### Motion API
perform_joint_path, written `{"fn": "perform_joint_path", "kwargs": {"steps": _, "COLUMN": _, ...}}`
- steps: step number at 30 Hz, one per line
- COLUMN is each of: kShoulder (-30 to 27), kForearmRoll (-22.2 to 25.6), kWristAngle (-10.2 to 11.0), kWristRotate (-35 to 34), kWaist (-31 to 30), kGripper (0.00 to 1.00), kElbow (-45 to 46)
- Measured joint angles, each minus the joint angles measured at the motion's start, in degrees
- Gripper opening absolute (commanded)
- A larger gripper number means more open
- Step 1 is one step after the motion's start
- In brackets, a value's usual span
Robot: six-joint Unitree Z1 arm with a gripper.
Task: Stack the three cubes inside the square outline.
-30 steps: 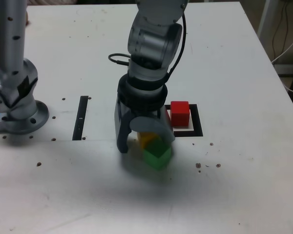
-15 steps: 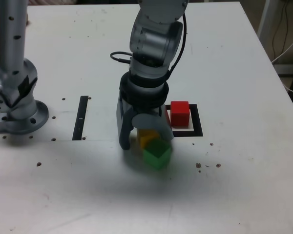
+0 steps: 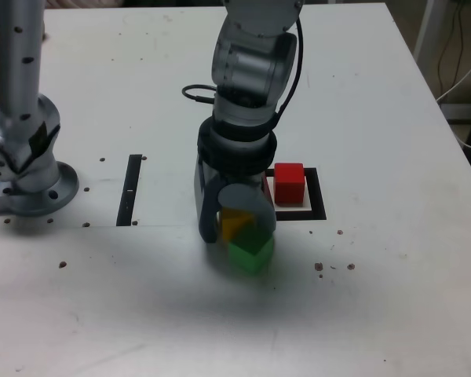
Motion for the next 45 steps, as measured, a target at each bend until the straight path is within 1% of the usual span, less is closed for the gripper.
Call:
{"fn": "perform_joint_path", "kwargs": {"steps": 7, "kShoulder": 0.2, "kForearmRoll": -0.3, "kWristAngle": 0.0, "kWristRotate": 0.0, "kWaist": 0.0, "kGripper": 0.51, "kElbow": 0.0}}
{"fn": "perform_joint_path", "kwargs": {"steps": 12, "kShoulder": 0.1, "kForearmRoll": 0.5, "kWristAngle": 0.4, "kWristRotate": 0.0, "kWaist": 0.0, "kGripper": 0.51, "kElbow": 0.0}}
{"fn": "perform_joint_path", "kwargs": {"steps": 19, "kShoulder": 0.0, "kForearmRoll": 0.9, "kWristAngle": 0.2, "kWristRotate": 0.4, "kWaist": 0.0, "kGripper": 0.42, "kElbow": -0.1}}
{"fn": "perform_joint_path", "kwargs": {"steps": 23, "kShoulder": -1.5, "kForearmRoll": 1.4, "kWristAngle": 0.3, "kWristRotate": 0.4, "kWaist": 0.0, "kGripper": 0.41, "kElbow": -0.2}}
{"fn": "perform_joint_path", "kwargs": {"steps": 26, "kShoulder": -4.0, "kForearmRoll": 3.6, "kWristAngle": 1.1, "kWristRotate": 0.4, "kWaist": 0.0, "kGripper": 0.41, "kElbow": -0.9}}
{"fn": "perform_joint_path", "kwargs": {"steps": 29, "kShoulder": -5.1, "kForearmRoll": 6.4, "kWristAngle": 2.1, "kWristRotate": 0.4, "kWaist": 0.0, "kGripper": 0.41, "kElbow": -3.1}}
{"fn": "perform_joint_path", "kwargs": {"steps": 32, "kShoulder": -5.1, "kForearmRoll": 9.5, "kWristAngle": 3.2, "kWristRotate": 1.1, "kWaist": 0.0, "kGripper": 0.39, "kElbow": -5.5}}
{"fn": "perform_joint_path", "kwargs": {"steps": 39, "kShoulder": -3.6, "kForearmRoll": 19.3, "kWristAngle": 7.2, "kWristRotate": 4.5, "kWaist": 1.2, "kGripper": 0.37, "kElbow": -14.7}}
{"fn": "perform_joint_path", "kwargs": {"steps": 41, "kShoulder": -3.1, "kForearmRoll": 21.2, "kWristAngle": 7.6, "kWristRotate": 6.5, "kWaist": 2.2, "kGripper": 0.37, "kElbow": -17.6}}
{"fn": "perform_joint_path", "kwargs": {"steps": 45, "kShoulder": -0.9, "kForearmRoll": 23.9, "kWristAngle": 7.5, "kWristRotate": 13.1, "kWaist": 4.8, "kGripper": 0.37, "kElbow": -22.7}}
